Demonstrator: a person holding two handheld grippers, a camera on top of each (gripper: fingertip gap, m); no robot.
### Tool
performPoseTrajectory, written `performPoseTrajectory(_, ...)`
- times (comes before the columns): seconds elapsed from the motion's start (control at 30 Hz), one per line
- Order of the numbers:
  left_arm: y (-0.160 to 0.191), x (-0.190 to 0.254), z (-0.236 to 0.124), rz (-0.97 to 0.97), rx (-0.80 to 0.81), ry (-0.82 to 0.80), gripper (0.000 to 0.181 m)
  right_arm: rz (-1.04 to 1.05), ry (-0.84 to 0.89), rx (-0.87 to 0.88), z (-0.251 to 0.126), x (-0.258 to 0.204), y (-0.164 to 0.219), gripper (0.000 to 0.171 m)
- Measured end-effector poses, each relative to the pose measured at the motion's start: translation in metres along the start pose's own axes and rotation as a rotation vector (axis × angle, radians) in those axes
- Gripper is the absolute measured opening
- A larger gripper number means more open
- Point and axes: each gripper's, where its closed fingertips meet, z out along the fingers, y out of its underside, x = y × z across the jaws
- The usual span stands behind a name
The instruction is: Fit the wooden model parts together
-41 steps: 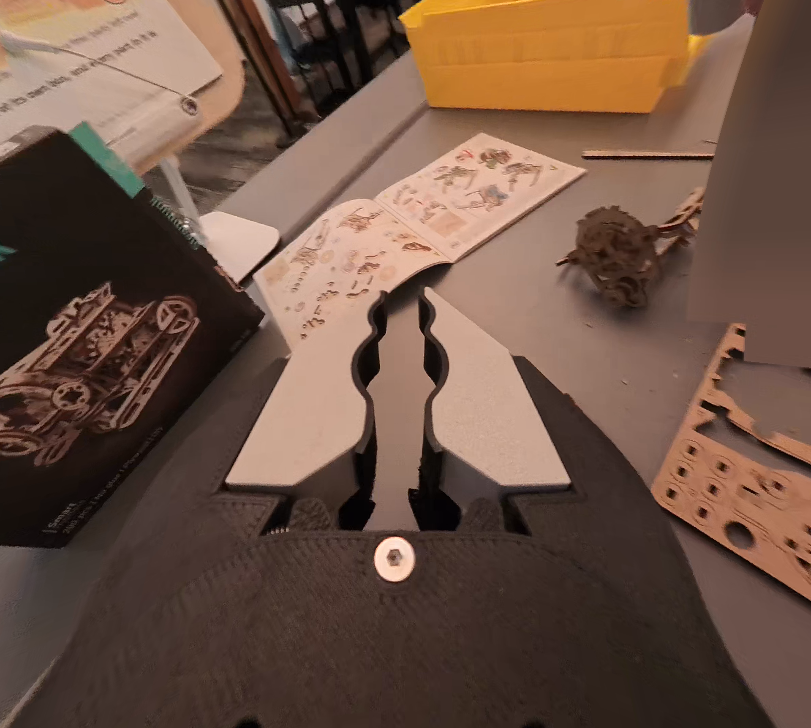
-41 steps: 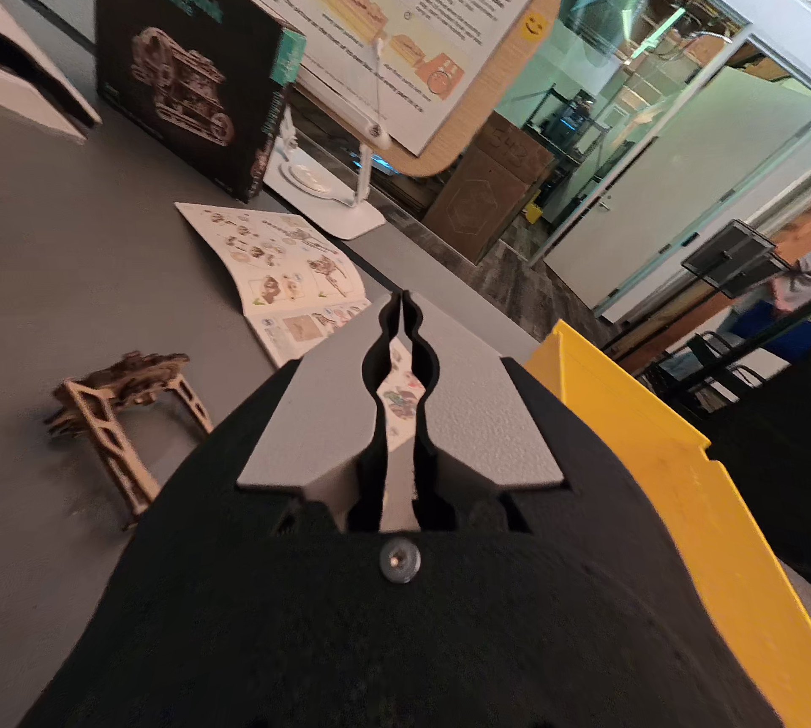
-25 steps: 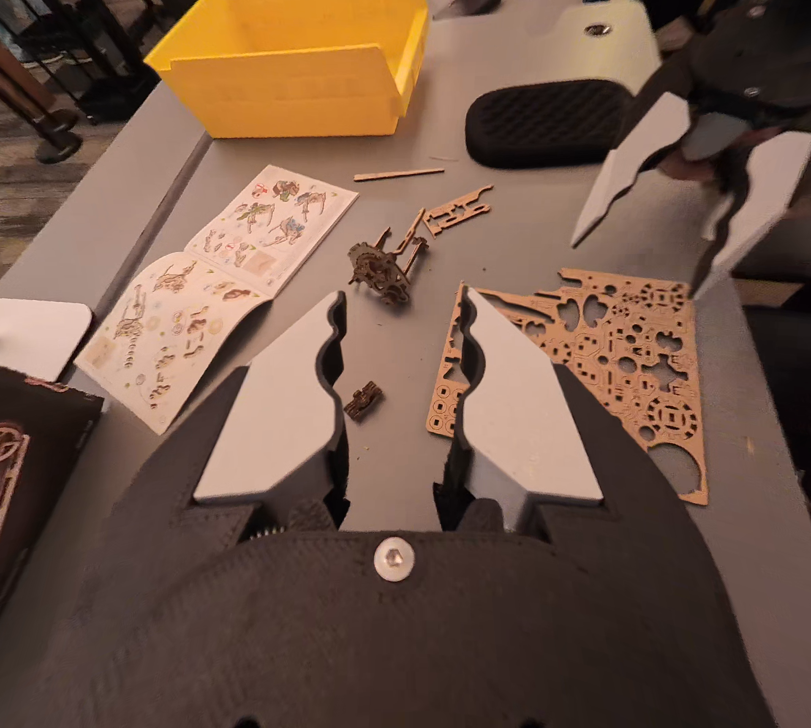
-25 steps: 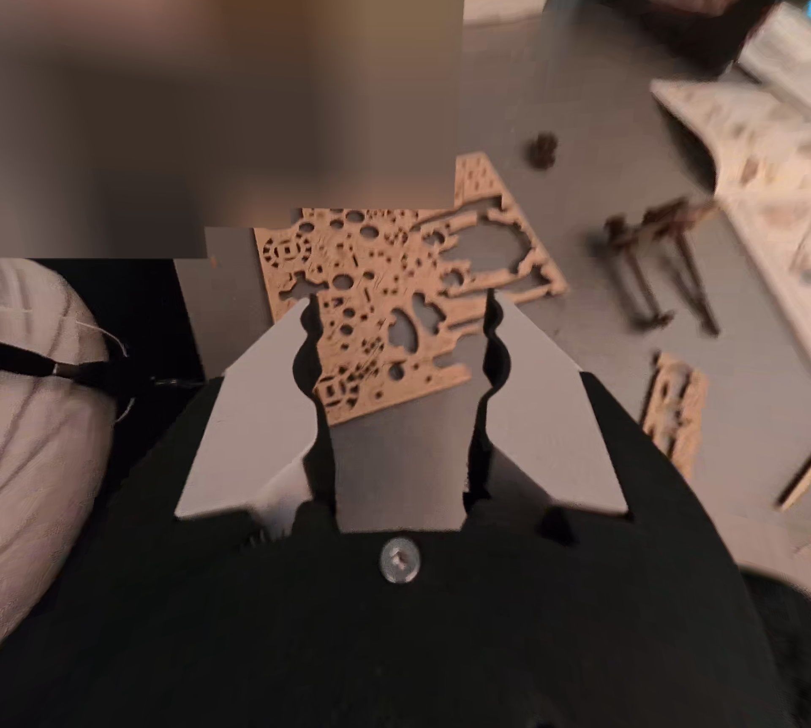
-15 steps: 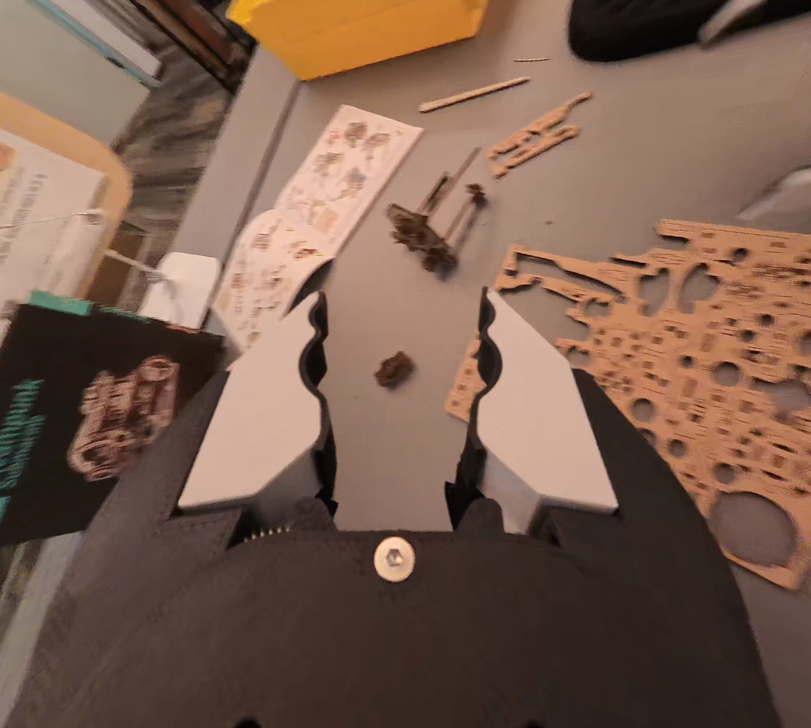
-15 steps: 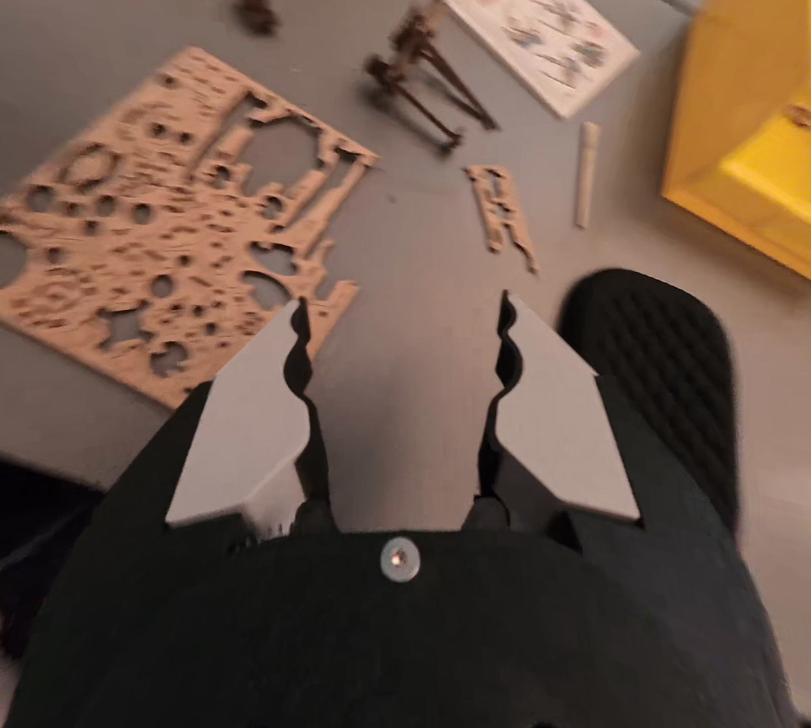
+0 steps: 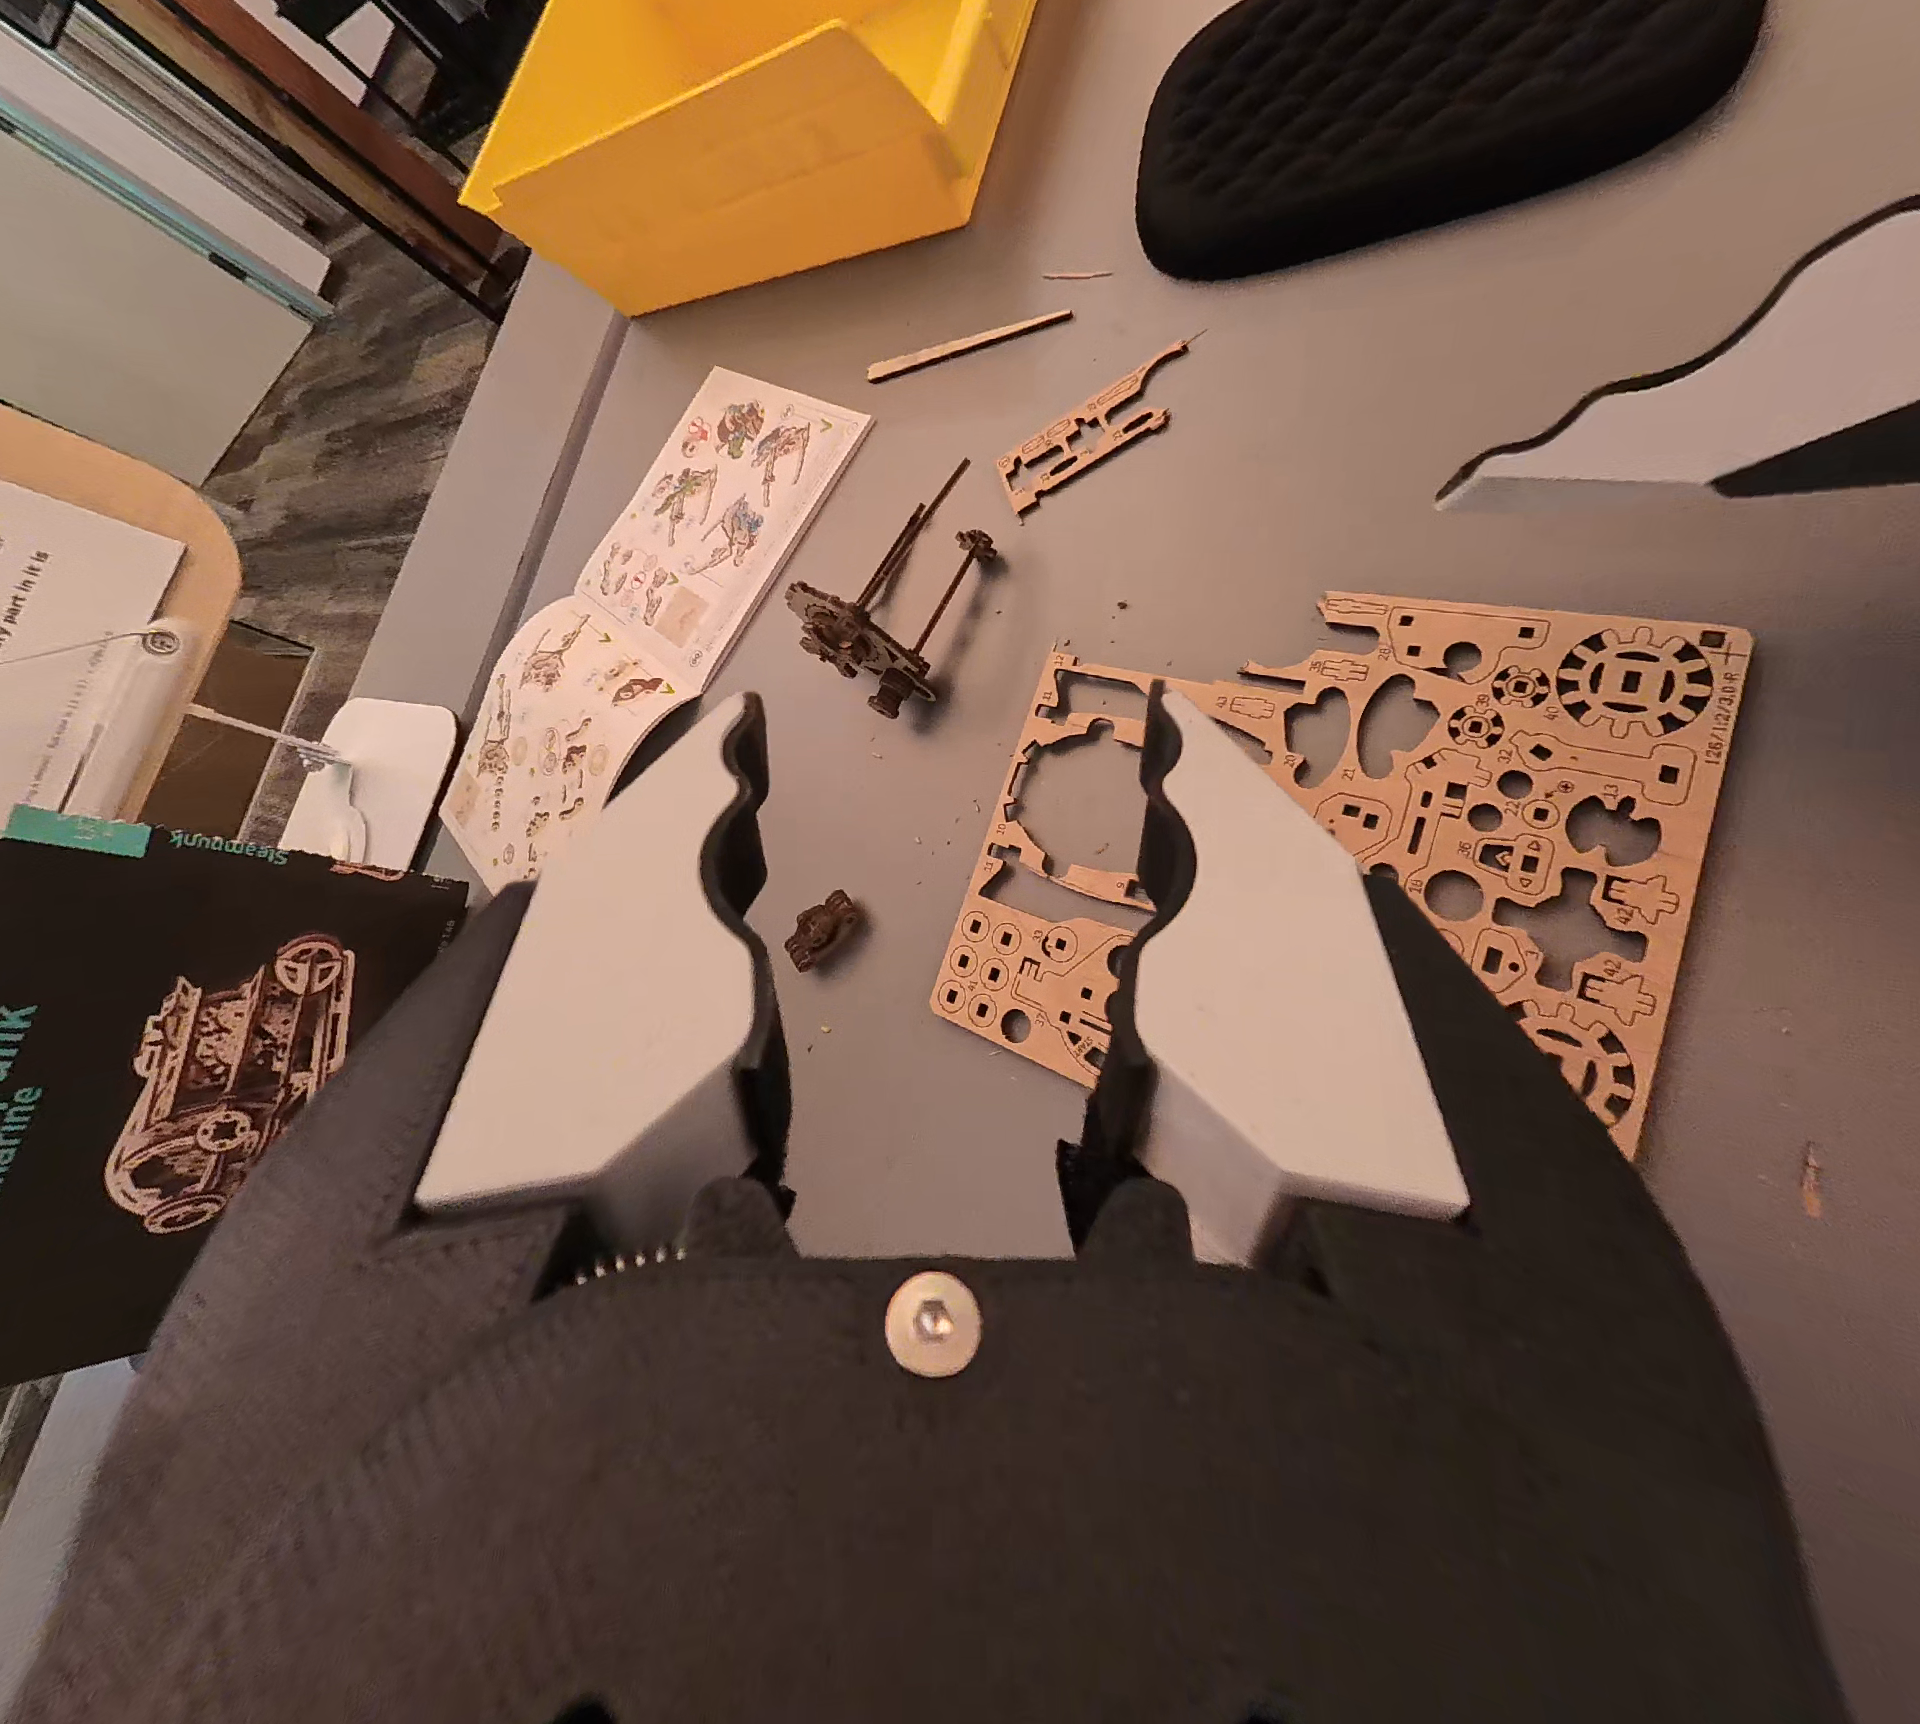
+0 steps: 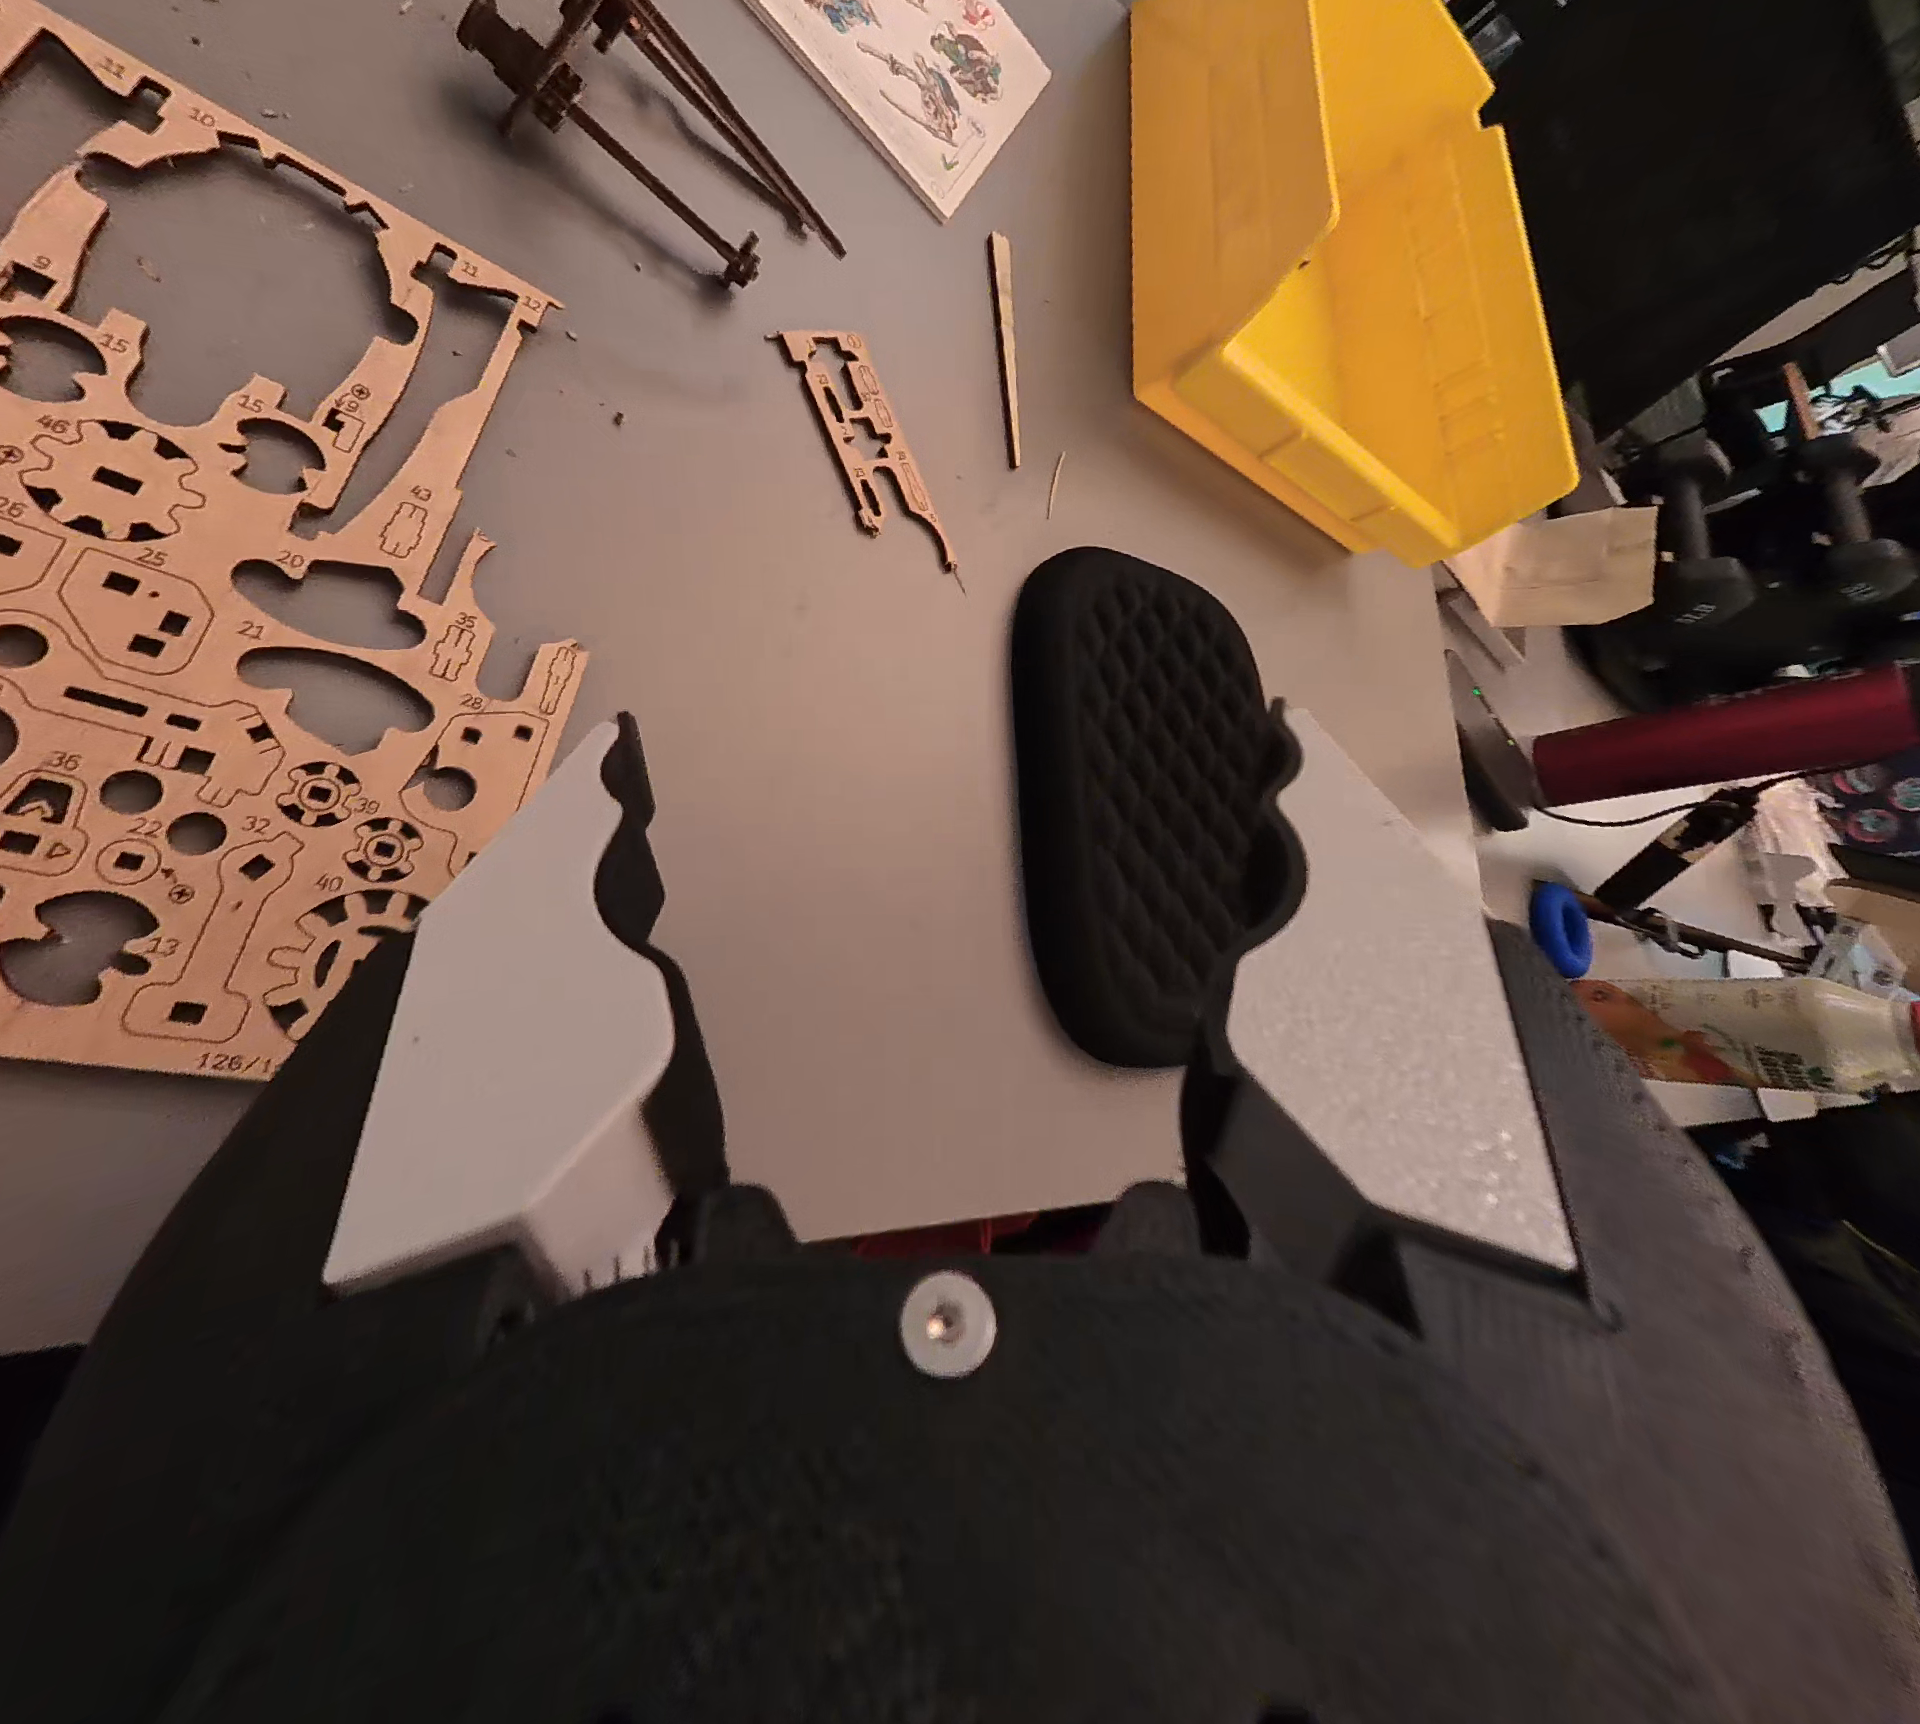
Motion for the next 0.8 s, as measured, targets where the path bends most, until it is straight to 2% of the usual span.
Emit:
performPoseTrajectory(0.23, -0.004, -0.001, -0.003, 0.008, 0.018, -0.016, 0.071, -0.033, 0.016, -0.008, -0.008, -0.003, -0.005, 0.115)
performPoseTrajectory(0.3, -0.002, -0.012, -0.001, 0.020, 0.009, -0.089, 0.069, -0.024, -0.012, -0.001, -0.009, -0.008, -0.005, 0.115)
performPoseTrajectory(0.4, 0.009, -0.044, 0.002, 0.075, -0.032, -0.286, 0.068, 0.028, -0.129, 0.027, -0.010, -0.024, -0.004, 0.115)
performPoseTrajectory(0.57, 0.023, -0.047, 0.013, 0.041, -0.080, -0.270, 0.070, 0.065, -0.246, 0.062, -0.014, -0.036, 0.000, 0.112)
performPoseTrajectory(0.8, 0.027, -0.054, 0.011, 0.099, -0.113, -0.334, 0.068, 0.081, -0.272, 0.010, -0.017, -0.036, 0.012, 0.110)
